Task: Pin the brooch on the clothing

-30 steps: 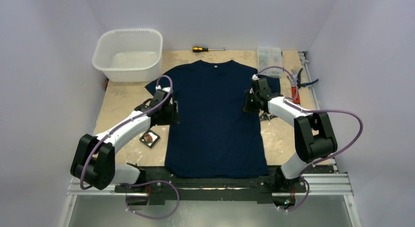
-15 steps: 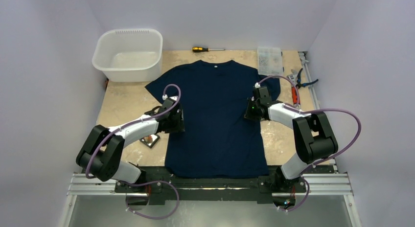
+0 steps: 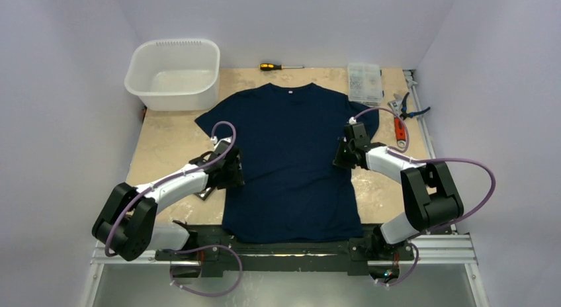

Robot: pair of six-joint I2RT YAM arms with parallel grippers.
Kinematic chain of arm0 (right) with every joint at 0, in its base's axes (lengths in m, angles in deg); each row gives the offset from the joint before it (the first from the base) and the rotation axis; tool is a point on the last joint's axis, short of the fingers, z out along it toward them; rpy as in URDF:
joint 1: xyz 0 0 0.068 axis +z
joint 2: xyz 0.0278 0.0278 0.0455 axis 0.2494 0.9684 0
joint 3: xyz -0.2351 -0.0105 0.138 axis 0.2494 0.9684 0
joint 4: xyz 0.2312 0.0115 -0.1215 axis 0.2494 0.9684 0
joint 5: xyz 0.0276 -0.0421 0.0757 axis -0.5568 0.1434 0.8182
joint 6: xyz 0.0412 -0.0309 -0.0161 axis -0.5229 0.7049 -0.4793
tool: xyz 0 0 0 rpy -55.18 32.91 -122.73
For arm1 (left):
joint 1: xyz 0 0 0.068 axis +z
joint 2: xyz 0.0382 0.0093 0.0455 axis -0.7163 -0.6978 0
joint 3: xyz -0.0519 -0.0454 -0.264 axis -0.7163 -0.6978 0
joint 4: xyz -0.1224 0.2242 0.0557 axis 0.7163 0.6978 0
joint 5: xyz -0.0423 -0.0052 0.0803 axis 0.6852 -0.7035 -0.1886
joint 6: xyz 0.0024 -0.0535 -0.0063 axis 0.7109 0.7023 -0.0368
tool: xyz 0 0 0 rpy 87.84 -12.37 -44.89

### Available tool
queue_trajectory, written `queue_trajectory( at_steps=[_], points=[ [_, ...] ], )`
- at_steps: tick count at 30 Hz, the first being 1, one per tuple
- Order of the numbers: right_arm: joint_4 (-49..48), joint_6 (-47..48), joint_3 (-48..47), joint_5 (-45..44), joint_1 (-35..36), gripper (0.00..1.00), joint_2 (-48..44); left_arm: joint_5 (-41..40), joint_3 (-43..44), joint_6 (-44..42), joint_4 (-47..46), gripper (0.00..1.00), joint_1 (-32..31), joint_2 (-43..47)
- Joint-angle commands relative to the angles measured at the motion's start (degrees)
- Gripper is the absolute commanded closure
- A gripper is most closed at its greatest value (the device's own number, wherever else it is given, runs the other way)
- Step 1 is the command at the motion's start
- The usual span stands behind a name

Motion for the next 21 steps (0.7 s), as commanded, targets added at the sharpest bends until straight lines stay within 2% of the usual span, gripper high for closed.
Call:
queue_trajectory(
  at_steps=[1, 6, 10, 12, 16, 21],
  points=[
    [6.1, -0.1, 1.8, -1.3, 0.0, 0.93, -1.3, -1.1, -1.6, 2.4, 6.4, 0.54, -0.4, 3.8],
    [8.3, 1.4, -1.4, 0.5, 0.0, 0.9, -5.6, -2.9, 1.8, 1.6, 8.9, 0.51, -0.5, 6.6],
    [10.1, 3.5, -5.5, 1.6, 0.1, 0.7, -8.3, -10.4, 7.1, 3.4, 15.3, 0.48, -0.5, 9.8],
    [11.0, 4.5, -7.4, 2.4, 0.0, 0.64, -8.9, -14.7, 8.5, 5.7, 18.5, 0.47, -0.5, 11.6],
    [12.2, 5.9, -9.7, 3.5, 0.1, 0.61, -9.4, -23.0, 9.9, 11.7, 25.2, 0.47, -0.4, 13.9],
    [11.5, 7.3, -9.6, 5.5, 0.1, 0.6, -9.4, -29.1, 9.0, 17.4, 29.9, 0.46, -0.3, 14.6]
  ],
)
